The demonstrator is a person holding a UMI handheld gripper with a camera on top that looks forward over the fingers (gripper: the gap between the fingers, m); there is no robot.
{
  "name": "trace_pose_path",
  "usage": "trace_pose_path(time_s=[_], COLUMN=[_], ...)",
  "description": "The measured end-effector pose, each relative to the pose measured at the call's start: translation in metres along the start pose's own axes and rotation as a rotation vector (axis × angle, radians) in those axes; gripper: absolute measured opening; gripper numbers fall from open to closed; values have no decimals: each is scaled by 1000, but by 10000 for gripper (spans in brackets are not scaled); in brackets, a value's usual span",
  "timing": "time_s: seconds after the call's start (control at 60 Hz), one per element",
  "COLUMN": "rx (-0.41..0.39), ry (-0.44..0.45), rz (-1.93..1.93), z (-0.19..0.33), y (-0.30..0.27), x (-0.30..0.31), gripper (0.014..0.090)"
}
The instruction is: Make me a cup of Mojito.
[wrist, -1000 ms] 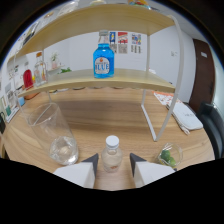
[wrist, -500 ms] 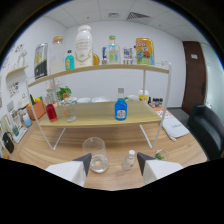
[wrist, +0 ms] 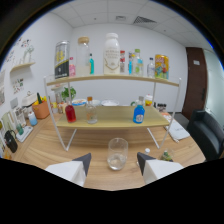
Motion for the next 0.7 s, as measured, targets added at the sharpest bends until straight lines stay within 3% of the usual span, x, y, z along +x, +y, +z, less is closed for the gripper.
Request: trace_pose_path(time_s=[0.433,0.7], rx=[182,244], ry=[-80,-122], rz=[-2,-4], z=[-52,-43], y=[-125,-181], x=[-109,-153], gripper=[865,865])
